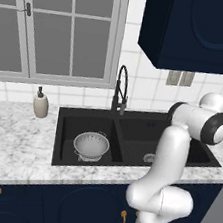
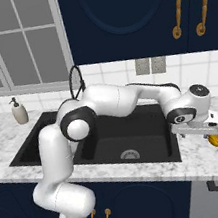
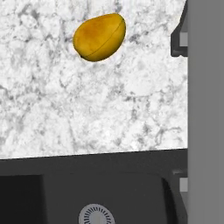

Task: Put the colander in the sink, put the mango in the colander, and turn on the sink faucet and pour water over the colander.

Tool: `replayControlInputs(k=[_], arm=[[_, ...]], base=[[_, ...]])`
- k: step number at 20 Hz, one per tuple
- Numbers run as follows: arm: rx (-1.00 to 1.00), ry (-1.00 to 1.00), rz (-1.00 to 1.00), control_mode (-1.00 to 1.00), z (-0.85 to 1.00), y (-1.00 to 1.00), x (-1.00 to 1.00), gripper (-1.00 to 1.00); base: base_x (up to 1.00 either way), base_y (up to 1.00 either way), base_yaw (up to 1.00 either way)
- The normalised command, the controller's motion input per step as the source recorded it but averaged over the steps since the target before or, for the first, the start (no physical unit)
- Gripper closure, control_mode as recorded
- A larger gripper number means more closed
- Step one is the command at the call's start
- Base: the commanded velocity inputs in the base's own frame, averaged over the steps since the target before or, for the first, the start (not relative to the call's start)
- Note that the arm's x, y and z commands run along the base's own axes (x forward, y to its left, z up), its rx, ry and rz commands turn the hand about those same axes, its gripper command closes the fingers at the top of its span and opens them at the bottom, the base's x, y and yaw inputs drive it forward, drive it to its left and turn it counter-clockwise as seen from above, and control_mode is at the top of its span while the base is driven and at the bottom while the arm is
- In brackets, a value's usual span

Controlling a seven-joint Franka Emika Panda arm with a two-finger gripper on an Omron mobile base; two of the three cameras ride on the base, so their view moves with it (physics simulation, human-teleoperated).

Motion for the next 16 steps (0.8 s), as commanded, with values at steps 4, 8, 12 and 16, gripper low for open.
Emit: replayControlInputs(k=[4, 8, 12, 16], arm=[[0.0, 0.0, 0.02, -1.0, -0.05, -0.19, 0.27, -1.0], [0.0, 0.0, 0.01, -1.0, -0.23, -0.04, 0.21, -1.0], [0.0, 0.0, 0.0, -1.0, -0.29, -0.09, 0.14, -1.0], [-0.02, 0.0, 0.0, -1.0, -0.32, -0.23, 0.02, -1.0]], base=[[0.0, 0.0, 0.0], [0.0, 0.0, 0.0], [0.0, 0.0, 0.0], [0.0, 0.0, 0.0]])
